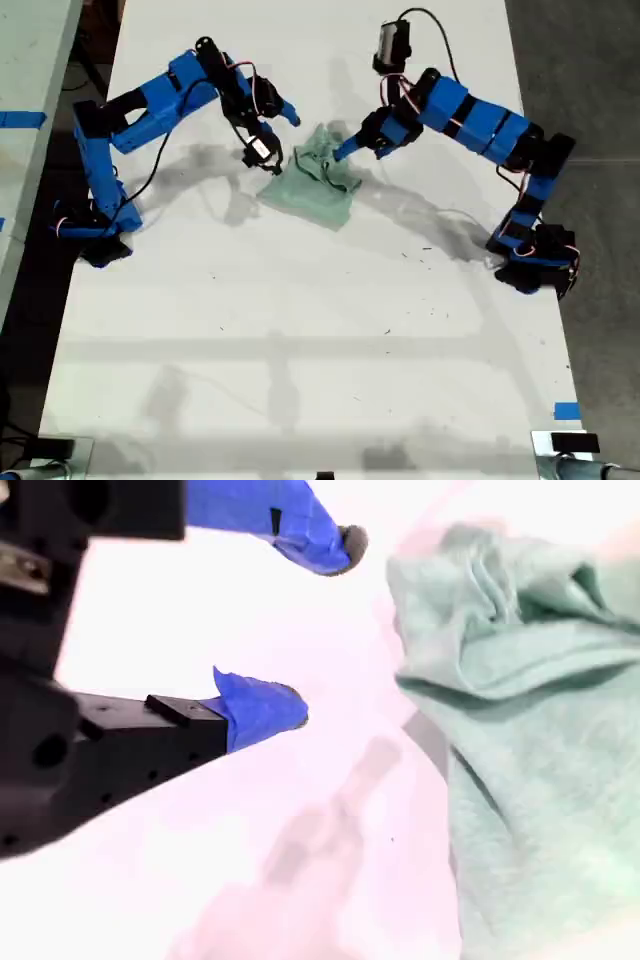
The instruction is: Fold t shirt
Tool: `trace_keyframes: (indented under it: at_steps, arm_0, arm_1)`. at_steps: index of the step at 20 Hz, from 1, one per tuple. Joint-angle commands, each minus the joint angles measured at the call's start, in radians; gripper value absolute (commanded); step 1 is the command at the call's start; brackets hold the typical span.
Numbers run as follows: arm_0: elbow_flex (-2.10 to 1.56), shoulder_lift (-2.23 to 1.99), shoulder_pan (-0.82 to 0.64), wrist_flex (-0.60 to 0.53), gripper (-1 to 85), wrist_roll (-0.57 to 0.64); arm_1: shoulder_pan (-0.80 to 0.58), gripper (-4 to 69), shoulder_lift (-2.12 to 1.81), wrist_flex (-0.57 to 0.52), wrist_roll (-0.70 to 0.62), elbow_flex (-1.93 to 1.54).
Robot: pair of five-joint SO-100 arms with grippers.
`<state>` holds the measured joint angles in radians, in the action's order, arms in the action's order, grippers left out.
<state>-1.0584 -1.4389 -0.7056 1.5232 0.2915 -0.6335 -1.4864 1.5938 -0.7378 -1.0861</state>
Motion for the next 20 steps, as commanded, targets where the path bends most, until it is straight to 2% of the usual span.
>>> trace_keyframes:
  at_steps: [1,3,5,6,7,8,9,10,13,14,15,17,20]
  arm_0:
    - [-0.029,-0.307,0.008,0.055,19.2,-0.035]
    - [-0.222,-0.568,0.121,0.057,16.4,-0.121]
    - [-0.350,-0.773,0.390,0.055,0.4,-0.299]
    - [-0.403,-0.836,0.548,0.046,-0.1,-0.422]
    - [-0.479,-0.859,0.681,0.009,-0.1,-0.517]
    - [-0.575,-0.861,0.784,-0.049,-0.1,-0.574]
    - [-0.680,-0.857,0.836,-0.087,-0.1,-0.607]
    - [-0.790,-0.891,0.862,-0.109,-0.1,-0.632]
    - [-1.180,-1.272,0.896,-0.259,-0.1,-0.712]
    - [-1.356,-1.427,0.894,-0.347,-0.1,-0.729]
    - [-1.557,-1.559,0.891,-0.483,-0.1,-0.723]
    - [-1.894,-1.784,0.894,-0.733,-0.1,-0.660]
    - [-2.137,-2.149,0.888,-0.730,-0.1,-0.637]
  arm_1:
    - [0.055,36.9,-0.265,0.140,0.066,-0.015]
    - [0.150,33.8,-0.541,0.158,0.153,-0.229]
    - [0.287,29.9,-0.894,0.158,0.304,-0.508]
    - [0.388,26.5,-1.055,0.149,0.403,-0.652]
    - [0.512,19.7,-1.206,0.117,0.514,-0.805]
    - [0.627,-0.1,-1.345,0.026,0.574,-0.988]
    - [0.721,-0.2,-1.470,-0.074,0.598,-1.169]
    - [0.765,-0.2,-1.569,-0.109,0.640,-1.316]
    - [0.836,-0.2,-2.006,-0.129,0.693,-1.677]
    - [0.856,-0.2,-2.014,-0.110,0.716,-1.726]
    - [0.862,-0.2,-2.014,-0.120,0.726,-1.776]
    - [0.868,-0.3,-2.016,-0.130,0.736,-1.858]
    - [0.841,-0.5,-2.016,-0.175,0.649,-1.948]
